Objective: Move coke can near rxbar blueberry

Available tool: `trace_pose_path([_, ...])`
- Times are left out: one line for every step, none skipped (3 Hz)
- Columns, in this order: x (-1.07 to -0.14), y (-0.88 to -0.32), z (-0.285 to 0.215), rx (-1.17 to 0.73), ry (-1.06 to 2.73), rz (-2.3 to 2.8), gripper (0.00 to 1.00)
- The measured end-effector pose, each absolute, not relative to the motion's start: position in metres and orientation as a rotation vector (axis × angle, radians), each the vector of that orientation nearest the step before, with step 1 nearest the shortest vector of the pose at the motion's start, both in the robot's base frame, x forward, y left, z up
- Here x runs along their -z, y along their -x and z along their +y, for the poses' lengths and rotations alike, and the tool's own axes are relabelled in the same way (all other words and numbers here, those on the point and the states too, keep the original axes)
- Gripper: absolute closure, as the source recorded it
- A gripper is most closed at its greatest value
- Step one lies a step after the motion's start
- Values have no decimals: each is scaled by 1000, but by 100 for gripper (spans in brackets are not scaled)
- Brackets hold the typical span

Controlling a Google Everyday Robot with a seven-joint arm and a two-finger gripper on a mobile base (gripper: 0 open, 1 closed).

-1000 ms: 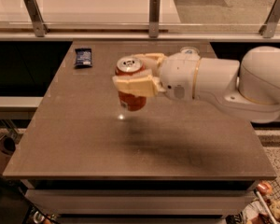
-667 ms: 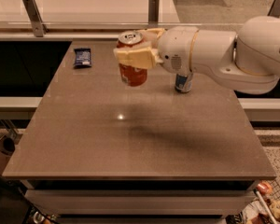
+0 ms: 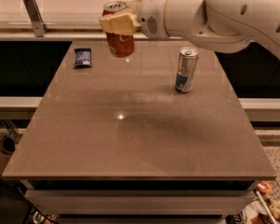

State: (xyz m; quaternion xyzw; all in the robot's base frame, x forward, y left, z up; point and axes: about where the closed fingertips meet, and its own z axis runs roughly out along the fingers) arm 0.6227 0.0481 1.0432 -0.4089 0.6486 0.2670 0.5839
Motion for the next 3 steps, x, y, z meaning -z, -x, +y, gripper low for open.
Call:
trace_pose_path([-1042, -656, 71, -626, 916, 1531, 100])
trace_pose_path([-1033, -682, 87, -635, 857, 1532, 100])
trace_pose_path([-1019, -702, 94, -624, 776, 1539, 100])
